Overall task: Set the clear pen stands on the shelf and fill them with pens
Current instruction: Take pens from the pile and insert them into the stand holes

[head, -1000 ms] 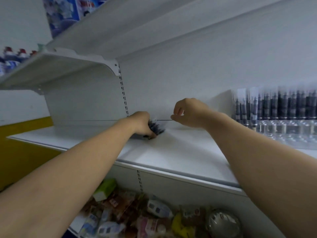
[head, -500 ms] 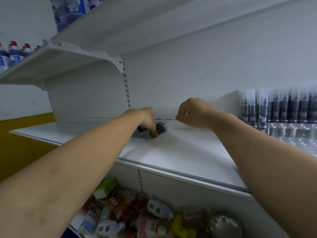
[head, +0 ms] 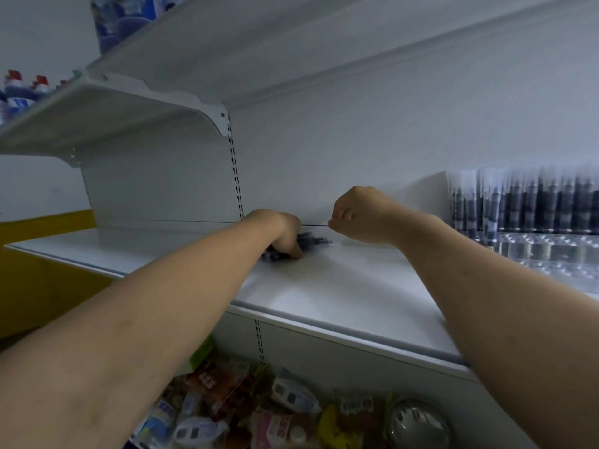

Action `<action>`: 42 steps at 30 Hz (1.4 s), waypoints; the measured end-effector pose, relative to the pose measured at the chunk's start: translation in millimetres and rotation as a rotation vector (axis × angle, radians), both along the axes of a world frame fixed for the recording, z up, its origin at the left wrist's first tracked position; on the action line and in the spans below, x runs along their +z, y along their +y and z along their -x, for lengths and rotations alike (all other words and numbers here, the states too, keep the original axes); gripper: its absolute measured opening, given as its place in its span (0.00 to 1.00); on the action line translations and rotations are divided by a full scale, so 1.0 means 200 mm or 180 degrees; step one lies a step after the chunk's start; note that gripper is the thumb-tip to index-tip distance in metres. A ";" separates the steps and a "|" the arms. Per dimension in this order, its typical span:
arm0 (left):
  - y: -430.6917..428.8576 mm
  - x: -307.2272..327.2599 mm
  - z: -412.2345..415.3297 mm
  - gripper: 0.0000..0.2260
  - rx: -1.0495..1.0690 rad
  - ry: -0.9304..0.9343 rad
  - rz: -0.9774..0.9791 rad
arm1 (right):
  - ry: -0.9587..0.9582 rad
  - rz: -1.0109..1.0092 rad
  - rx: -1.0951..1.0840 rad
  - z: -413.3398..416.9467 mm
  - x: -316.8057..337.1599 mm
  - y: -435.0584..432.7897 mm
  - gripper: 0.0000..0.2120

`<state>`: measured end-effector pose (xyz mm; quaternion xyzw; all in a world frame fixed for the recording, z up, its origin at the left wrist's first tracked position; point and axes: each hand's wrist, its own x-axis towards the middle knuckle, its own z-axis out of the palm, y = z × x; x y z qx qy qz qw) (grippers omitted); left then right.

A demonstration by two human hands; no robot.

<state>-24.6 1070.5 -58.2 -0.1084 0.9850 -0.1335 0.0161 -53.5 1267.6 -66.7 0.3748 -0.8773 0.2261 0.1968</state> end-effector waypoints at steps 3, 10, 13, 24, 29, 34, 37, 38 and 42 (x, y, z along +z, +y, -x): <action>-0.01 -0.01 -0.01 0.16 -0.0079 0.0018 0.0094 | -0.0013 -0.0025 -0.0006 0.00 0.00 0.00 0.08; -0.08 -0.02 -0.05 0.15 -0.0250 0.0305 -0.0006 | 0.0020 0.0046 -0.0054 -0.02 0.00 0.02 0.08; -0.13 0.00 -0.08 0.13 -0.0326 0.0520 -0.0337 | 0.0035 0.0117 -0.0124 -0.03 0.00 0.03 0.08; 0.03 0.01 -0.37 0.02 -0.1203 0.1496 -0.3557 | -0.0076 0.2300 0.0283 -0.18 0.15 0.14 0.10; 0.31 0.12 -0.38 0.05 -0.1731 0.1608 -0.3910 | -0.0317 0.2859 0.0855 -0.33 0.37 0.37 0.15; 0.62 0.22 -0.35 0.02 -0.2170 0.1241 -0.4113 | -0.0318 0.2693 0.1091 -0.40 0.52 0.65 0.11; 0.77 0.23 -0.29 0.03 -0.2408 0.0883 -0.4285 | 0.0005 0.2372 0.0777 -0.38 0.54 0.79 0.10; 0.81 0.23 -0.27 0.04 -0.2431 0.0817 -0.4310 | 0.0111 0.2308 0.0670 -0.37 0.54 0.83 0.08; 0.91 0.19 -0.17 0.10 -0.2509 0.0656 -0.4303 | 0.0307 0.2662 0.0567 -0.30 0.45 0.93 0.12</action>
